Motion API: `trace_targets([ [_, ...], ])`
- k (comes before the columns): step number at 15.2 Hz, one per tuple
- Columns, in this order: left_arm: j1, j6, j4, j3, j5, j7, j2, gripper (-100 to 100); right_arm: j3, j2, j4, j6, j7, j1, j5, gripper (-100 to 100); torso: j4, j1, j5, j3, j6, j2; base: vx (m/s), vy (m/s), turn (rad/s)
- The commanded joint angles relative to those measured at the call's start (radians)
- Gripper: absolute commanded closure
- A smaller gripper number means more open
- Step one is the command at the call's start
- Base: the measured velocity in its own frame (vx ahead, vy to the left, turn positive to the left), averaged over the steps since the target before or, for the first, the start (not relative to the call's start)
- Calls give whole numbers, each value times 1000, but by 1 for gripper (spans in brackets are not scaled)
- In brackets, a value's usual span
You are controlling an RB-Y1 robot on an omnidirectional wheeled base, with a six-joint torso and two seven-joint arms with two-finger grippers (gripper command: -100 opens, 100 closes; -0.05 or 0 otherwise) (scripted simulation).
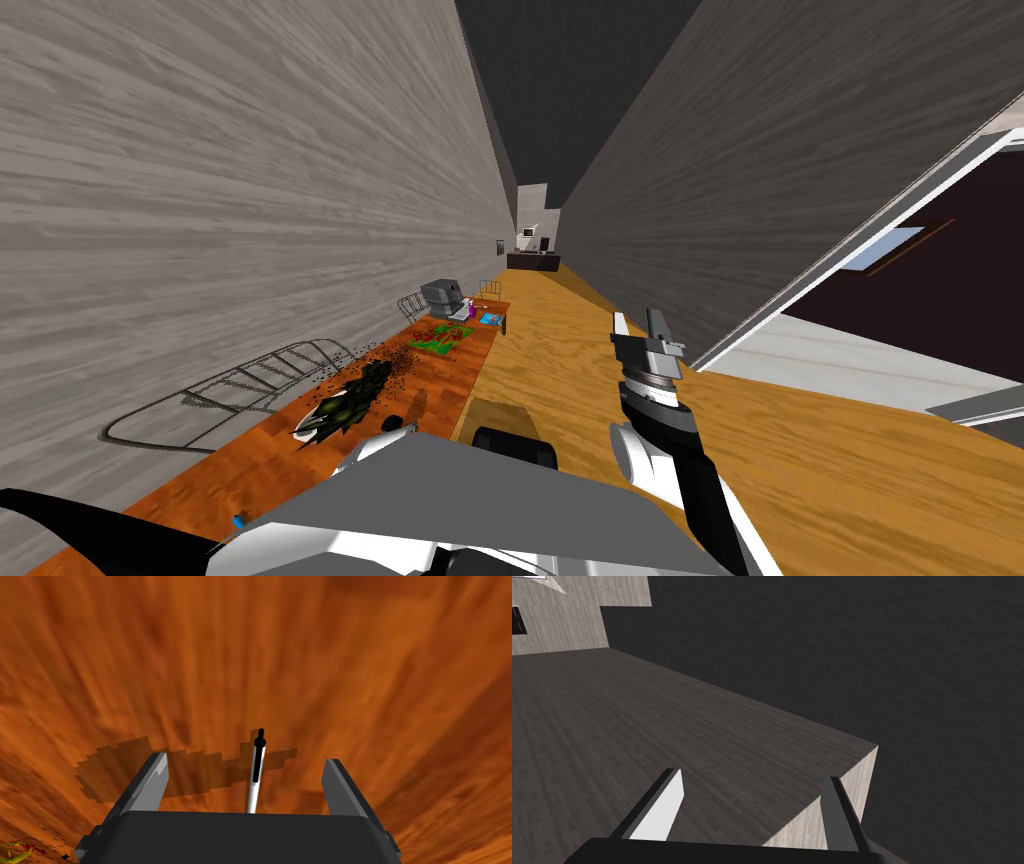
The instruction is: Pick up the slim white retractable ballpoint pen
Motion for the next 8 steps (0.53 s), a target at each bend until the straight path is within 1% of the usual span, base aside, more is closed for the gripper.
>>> trace_targets([
  [1,-11,29,30,7,3,-9,1,-100,0,0,0,0,0,0,0,0,0,0,0,0,0,0,2,23,-78],
  [2,-9,9,20,3,7,-6,5,-100,0,0,0,0,0,0,0,0,0,0,0,0,0,0,1,16,-39],
  [3,-25,-18,72,-7,-2,21,7,-100,0,0,0,0,0,0,0,0,0,0,0,0,0,0,-7,22,-62],
  [4,-25,-18,72,-7,-2,21,7,-100,0,0,0,0,0,0,0,0,0,0,0,0,0,0,-9,31,-98],
  [8,-51,-78,159,-29,-23,82,8,-100,0,0,0,0,0,0,0,0,0,1,0,1,0,1,-13,46,-83],
])
